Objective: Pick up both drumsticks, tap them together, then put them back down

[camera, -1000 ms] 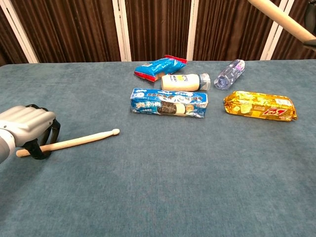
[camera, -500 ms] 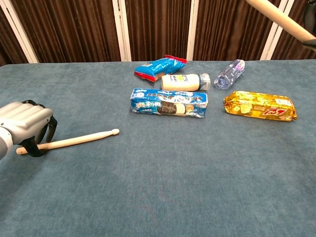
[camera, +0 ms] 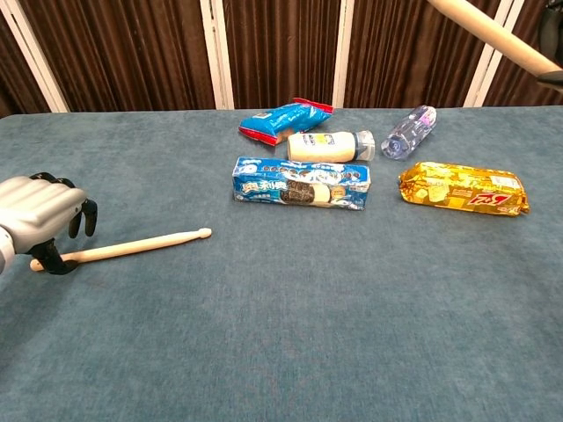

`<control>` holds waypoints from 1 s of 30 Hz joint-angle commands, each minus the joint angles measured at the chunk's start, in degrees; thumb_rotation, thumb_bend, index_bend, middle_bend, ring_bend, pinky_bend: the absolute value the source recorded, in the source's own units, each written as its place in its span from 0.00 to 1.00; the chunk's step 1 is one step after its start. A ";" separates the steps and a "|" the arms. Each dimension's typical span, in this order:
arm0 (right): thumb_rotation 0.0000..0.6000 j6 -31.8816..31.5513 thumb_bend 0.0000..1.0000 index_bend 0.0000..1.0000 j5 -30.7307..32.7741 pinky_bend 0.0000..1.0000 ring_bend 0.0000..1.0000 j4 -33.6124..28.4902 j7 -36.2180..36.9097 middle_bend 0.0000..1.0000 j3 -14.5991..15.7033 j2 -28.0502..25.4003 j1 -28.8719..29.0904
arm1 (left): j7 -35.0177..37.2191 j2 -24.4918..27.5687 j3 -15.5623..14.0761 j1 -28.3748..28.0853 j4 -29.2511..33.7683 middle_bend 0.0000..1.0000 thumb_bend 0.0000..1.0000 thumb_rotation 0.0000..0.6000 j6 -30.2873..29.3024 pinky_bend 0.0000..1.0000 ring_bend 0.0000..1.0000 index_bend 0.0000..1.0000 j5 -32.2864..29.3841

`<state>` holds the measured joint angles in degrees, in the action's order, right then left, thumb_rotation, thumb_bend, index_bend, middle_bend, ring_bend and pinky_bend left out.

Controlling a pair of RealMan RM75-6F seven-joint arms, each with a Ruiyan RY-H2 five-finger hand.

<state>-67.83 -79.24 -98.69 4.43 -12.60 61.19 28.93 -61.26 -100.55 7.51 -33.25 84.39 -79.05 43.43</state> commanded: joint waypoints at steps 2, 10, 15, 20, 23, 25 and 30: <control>1.00 0.07 0.47 0.79 0.07 0.04 0.45 0.03 -0.18 0.66 0.01 0.07 0.04 | -0.89 -0.18 0.06 -0.16 0.03 0.39 0.40 1.00 -0.06 0.00 0.08 0.40 -0.31; 1.00 -0.18 0.47 0.78 0.14 0.04 0.45 0.31 -0.24 0.66 -0.08 0.00 -0.09 | -1.35 -1.68 -0.14 -0.43 -0.83 0.47 0.40 1.00 -0.14 0.00 0.08 0.45 0.26; 1.00 -0.42 0.47 0.78 0.05 0.04 0.45 0.66 0.39 0.66 -0.09 -0.20 -0.33 | -2.45 -2.63 -0.24 -0.59 -1.47 0.49 0.40 1.00 -0.48 0.00 0.09 0.47 0.22; 1.00 -0.53 0.47 0.79 -0.19 0.04 0.45 0.98 0.88 0.66 -0.01 -0.22 -0.45 | -3.09 -3.20 -0.37 -0.60 -1.90 0.49 0.40 1.00 -0.86 0.00 0.09 0.48 0.49; 1.00 -0.68 0.47 0.79 -0.29 0.04 0.45 1.07 1.24 0.66 -0.02 -0.32 -0.57 | -3.35 -3.55 -0.50 -0.55 -2.30 0.49 0.40 1.00 -0.89 0.00 0.09 0.50 0.60; 1.00 -0.70 0.47 0.78 -0.34 0.04 0.45 1.19 1.27 0.66 0.01 -0.19 -0.57 | -3.52 -3.76 -0.62 -0.49 -2.61 0.49 0.40 1.00 -0.88 0.00 0.09 0.51 0.68; 1.00 -0.73 0.47 0.78 -0.28 0.04 0.45 1.33 1.25 0.66 -0.04 -0.14 -0.58 | -3.83 -4.23 -0.67 -0.42 -3.18 0.49 0.40 1.00 -0.95 0.00 0.09 0.52 0.92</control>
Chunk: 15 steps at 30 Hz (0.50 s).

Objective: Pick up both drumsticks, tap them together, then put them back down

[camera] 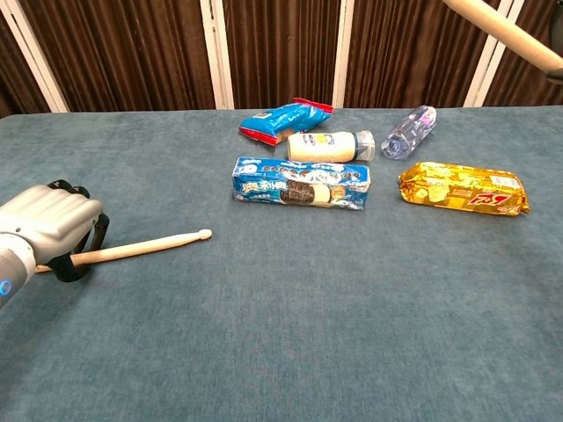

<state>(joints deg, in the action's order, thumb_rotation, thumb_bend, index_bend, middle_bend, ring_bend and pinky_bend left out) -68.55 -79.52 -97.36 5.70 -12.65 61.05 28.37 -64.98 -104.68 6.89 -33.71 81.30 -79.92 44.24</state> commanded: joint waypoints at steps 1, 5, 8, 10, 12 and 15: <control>1.00 0.00 0.47 0.78 0.02 0.04 0.45 0.00 -0.04 0.66 0.02 -0.01 -0.03 | -0.25 -0.18 -0.09 0.07 -0.16 0.50 0.40 1.00 -0.17 0.00 0.09 0.53 0.18; 1.00 -0.02 0.47 0.78 0.05 0.04 0.45 0.05 -0.04 0.66 0.03 0.00 -0.08 | -1.04 -0.50 -0.32 0.22 -0.42 0.51 0.40 1.00 -0.72 0.00 0.09 0.53 0.29; 1.00 0.04 0.47 0.79 0.01 0.04 0.45 0.06 -0.01 0.66 0.10 0.00 -0.10 | -1.90 -0.92 -0.45 0.31 -0.69 0.51 0.40 1.00 -1.30 0.00 0.10 0.53 0.38; 1.00 0.12 0.47 0.79 -0.02 0.04 0.45 0.03 -0.12 0.66 0.14 -0.06 -0.09 | -2.31 -1.18 -0.38 0.40 -0.78 0.52 0.40 1.00 -1.68 0.00 0.10 0.53 0.39; 1.00 0.11 0.47 0.78 -0.02 0.04 0.45 -0.07 -0.16 0.66 0.12 -0.09 -0.09 | -2.63 -1.38 -0.38 0.43 -0.93 0.52 0.40 1.00 -2.07 0.00 0.10 0.53 0.64; 1.00 0.11 0.47 0.78 -0.01 0.04 0.45 -0.22 -0.28 0.66 0.04 -0.15 -0.05 | -3.40 -1.68 -0.43 0.57 -1.23 0.52 0.40 1.00 -2.82 0.00 0.10 0.53 0.91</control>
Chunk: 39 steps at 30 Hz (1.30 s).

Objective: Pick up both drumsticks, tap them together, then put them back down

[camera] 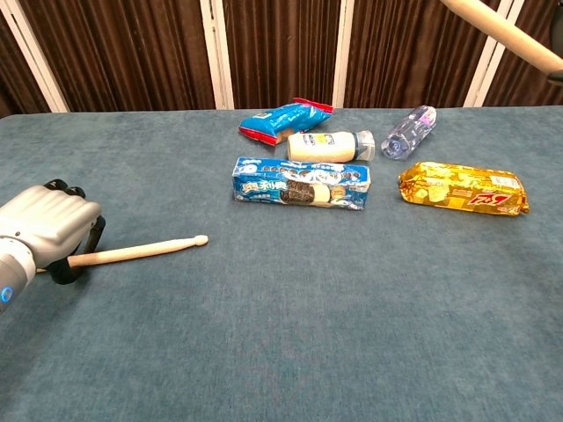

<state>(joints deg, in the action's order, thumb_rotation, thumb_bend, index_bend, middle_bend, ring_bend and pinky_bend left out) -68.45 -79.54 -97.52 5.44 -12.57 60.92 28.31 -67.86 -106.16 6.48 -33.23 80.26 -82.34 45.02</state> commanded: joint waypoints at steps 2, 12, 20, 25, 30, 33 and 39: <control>1.00 0.06 0.47 0.78 0.02 0.04 0.45 -0.21 -0.16 0.66 -0.06 -0.03 0.07 | -1.01 -0.31 0.07 0.17 -0.34 0.52 0.40 1.00 -0.66 0.00 0.10 0.54 0.10; 1.00 0.64 0.47 0.79 0.76 0.04 0.45 -0.80 -1.51 0.66 -0.23 -0.04 0.42 | -0.97 -0.16 0.28 0.70 -1.86 0.52 0.40 1.00 0.01 0.00 0.11 0.56 0.24; 1.00 0.94 0.47 0.79 1.12 0.04 0.45 -1.47 -2.56 0.66 -0.35 0.00 0.71 | -1.03 -0.32 0.33 0.85 -2.43 0.52 0.40 1.00 0.22 0.00 0.11 0.56 1.04; 1.00 0.97 0.47 0.79 1.29 0.04 0.45 -1.62 -2.89 0.66 -0.47 -0.13 0.78 | -1.70 -0.74 0.26 0.90 -3.08 0.52 0.40 1.00 0.23 0.00 0.11 0.56 1.13; 1.00 1.01 0.47 0.79 1.54 0.04 0.45 -1.83 -3.02 0.66 -0.55 -0.56 0.71 | -2.07 -1.39 0.31 0.95 -4.30 0.52 0.40 1.00 0.74 0.00 0.11 0.56 1.03; 1.00 0.98 0.47 0.79 1.63 0.04 0.45 -2.00 -3.07 0.66 -0.63 -0.75 0.70 | -2.48 -1.66 0.37 0.93 -4.60 0.54 0.41 1.00 0.83 0.00 0.12 0.57 1.08; 1.00 0.95 0.47 0.79 1.61 0.04 0.45 -2.30 -3.16 0.66 -0.75 -0.97 0.75 | -3.87 -2.20 0.52 0.92 -5.22 0.56 0.42 1.00 0.44 0.00 0.13 0.59 1.04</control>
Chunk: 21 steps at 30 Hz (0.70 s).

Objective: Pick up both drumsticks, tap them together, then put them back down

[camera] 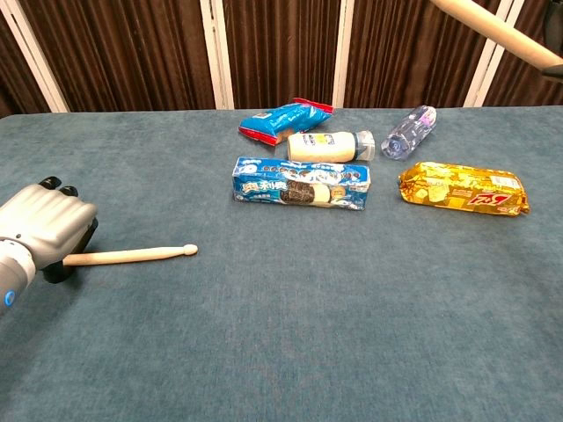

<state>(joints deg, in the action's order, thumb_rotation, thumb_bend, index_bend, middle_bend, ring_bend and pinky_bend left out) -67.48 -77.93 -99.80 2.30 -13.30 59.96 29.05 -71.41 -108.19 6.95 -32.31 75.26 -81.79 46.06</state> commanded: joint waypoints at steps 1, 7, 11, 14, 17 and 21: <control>1.00 -0.03 0.47 0.79 -0.02 0.04 0.45 -0.03 -0.03 0.66 -0.02 -0.04 0.00 | -0.39 -0.23 0.09 0.02 -0.25 0.56 0.42 1.00 -0.11 0.00 0.13 0.60 0.03; 1.00 -0.04 0.47 0.79 0.01 0.04 0.45 0.10 0.04 0.66 -0.07 0.05 0.05 | -0.19 -0.22 0.23 0.16 -0.25 0.57 0.42 1.00 -0.68 0.00 0.14 0.61 1.05; 1.00 0.16 0.47 0.79 0.06 0.04 0.45 0.24 0.18 0.66 -0.09 0.04 0.16 | -0.53 -0.11 0.40 0.31 -0.15 0.58 0.42 1.00 -1.02 0.00 0.14 0.61 1.28; 1.00 -0.11 0.47 0.79 -0.16 0.04 0.45 0.24 0.18 0.66 0.03 0.10 0.02 | -0.14 -0.04 0.50 0.41 -0.25 0.59 0.43 1.00 -1.09 0.00 0.14 0.62 1.76; 1.00 -0.19 0.47 0.79 -0.21 0.04 0.45 0.22 0.22 0.66 0.00 0.04 0.00 | 0.02 -0.05 0.49 0.53 -0.53 0.59 0.44 1.00 -1.23 0.00 0.14 0.62 2.20; 1.00 -0.20 0.47 0.79 -0.02 0.04 0.45 0.14 0.21 0.66 -0.10 -0.01 0.00 | 0.50 0.02 0.58 0.67 -0.86 0.59 0.44 1.00 -1.27 0.00 0.14 0.62 2.85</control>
<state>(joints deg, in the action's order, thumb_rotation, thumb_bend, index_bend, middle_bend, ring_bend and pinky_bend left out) -67.68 -77.95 -99.65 2.51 -13.40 59.95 29.05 -70.99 -108.19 7.53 -31.67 74.47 -83.05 48.83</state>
